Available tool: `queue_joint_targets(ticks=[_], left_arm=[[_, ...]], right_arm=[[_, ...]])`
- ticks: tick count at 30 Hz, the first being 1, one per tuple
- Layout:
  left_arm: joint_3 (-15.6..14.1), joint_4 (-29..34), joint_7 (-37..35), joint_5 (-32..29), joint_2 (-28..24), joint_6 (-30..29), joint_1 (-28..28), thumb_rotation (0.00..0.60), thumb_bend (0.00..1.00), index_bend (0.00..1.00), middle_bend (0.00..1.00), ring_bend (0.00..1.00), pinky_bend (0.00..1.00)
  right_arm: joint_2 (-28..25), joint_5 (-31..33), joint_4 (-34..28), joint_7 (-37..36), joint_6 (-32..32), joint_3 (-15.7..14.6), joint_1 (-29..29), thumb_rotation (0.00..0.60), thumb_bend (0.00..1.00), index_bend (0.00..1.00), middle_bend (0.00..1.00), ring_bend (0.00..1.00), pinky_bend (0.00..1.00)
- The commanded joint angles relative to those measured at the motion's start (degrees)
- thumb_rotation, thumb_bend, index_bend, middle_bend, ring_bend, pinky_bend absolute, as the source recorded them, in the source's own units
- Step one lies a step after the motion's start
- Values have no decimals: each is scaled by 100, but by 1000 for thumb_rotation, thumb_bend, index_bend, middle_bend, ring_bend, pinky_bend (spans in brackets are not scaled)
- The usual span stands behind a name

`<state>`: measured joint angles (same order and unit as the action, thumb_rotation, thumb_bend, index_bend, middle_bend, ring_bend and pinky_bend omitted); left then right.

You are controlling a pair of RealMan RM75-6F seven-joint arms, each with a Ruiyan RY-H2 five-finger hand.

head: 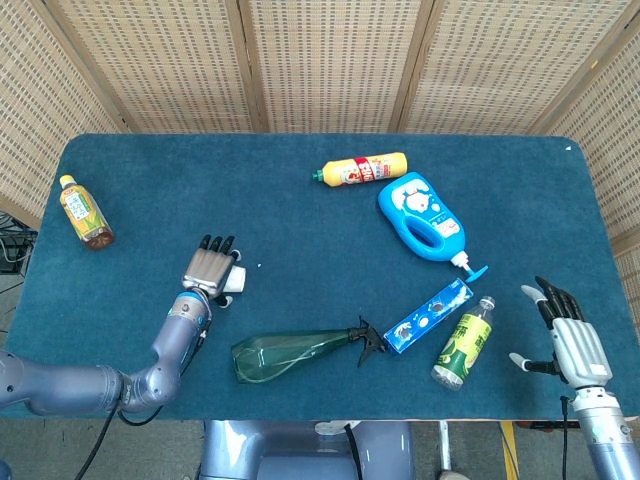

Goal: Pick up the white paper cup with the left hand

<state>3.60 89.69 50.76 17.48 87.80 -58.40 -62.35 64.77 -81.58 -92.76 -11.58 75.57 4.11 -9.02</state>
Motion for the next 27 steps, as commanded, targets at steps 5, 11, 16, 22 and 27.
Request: queue_joint_targets(ticks=[5,11,16,22,27], left_arm=[[-54,-179,87,83,203,-61,15,532,248,262,0,0,0],[-17,-321,25,231,424,-180,94,566,303,342,0,0,0],[18,-429,-233,614,552,-298,266,600,405,447,0,0,0],[261,-440,-1232,1390,528,-438,686,600,402,457,0,0,0],[571,-445,-2641,2124,502,-470,1194,600,376,409,0,0,0]], right_arm=[[-10,-19,22,-90,25,10,10,600,85,0,0,0,0],[-30,-63,8,-176,31,-1,13,600,85,0,0,0,0],[-37,-81,7,-202,41,-5,17,600,85,0,0,0,0],[-45,-93,5,-224,63,-6,27,600,85,0,0,0,0],[-34,-105,-2,-174,67,-15,27,600,85,0,0,0,0]])
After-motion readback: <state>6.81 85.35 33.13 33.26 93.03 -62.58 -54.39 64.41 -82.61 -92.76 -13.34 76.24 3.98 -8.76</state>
